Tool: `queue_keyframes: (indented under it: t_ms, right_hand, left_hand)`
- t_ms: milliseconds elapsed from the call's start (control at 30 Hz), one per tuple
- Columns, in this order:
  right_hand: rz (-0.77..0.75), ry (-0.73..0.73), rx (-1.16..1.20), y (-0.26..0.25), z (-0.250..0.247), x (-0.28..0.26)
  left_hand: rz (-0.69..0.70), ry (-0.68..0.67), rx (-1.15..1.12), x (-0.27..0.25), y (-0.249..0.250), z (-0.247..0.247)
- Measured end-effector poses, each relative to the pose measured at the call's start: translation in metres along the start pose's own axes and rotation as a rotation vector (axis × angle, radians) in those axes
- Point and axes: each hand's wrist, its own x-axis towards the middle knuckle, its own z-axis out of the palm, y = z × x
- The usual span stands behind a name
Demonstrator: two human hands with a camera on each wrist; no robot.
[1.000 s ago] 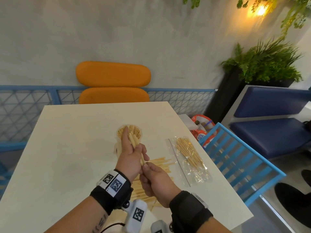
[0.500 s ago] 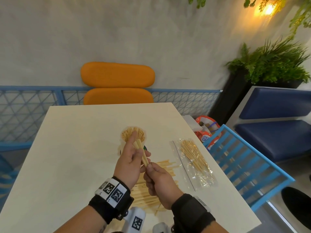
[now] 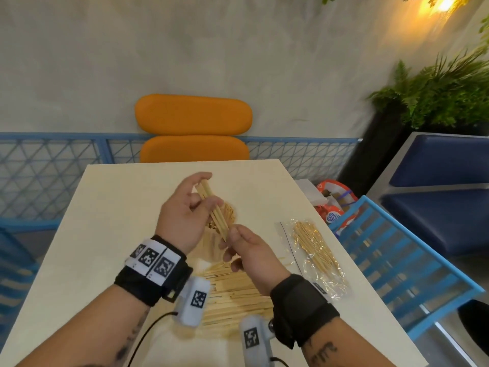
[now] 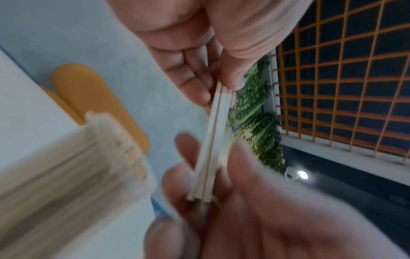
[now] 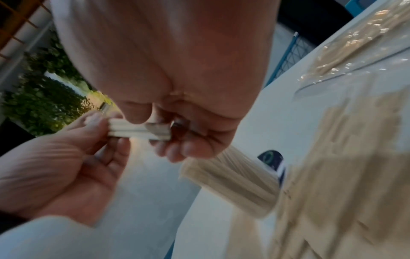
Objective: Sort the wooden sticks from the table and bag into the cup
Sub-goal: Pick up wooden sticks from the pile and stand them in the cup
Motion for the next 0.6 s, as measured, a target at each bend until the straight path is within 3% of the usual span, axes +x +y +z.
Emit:
queue_keyframes:
  t_ms: [100,233,600]
  right_hand:
    - [-0.047,0.192,-0.044,-0.008,-0.013,0.017]
    - [-0.023,0.401,-0.137,0.009,-0.027,0.035]
    - [-0.018,0.345,-0.172,0.031,-0.025,0.043]
  left_hand:
    - [0.047,0.124,-0.059,0.031,0.011,-0.015]
    - [0.074,0.166,-0.034,0.054,0.006,-0.014]
    - [0.068,-0.083,0.367,0.044,-0.040,0.029]
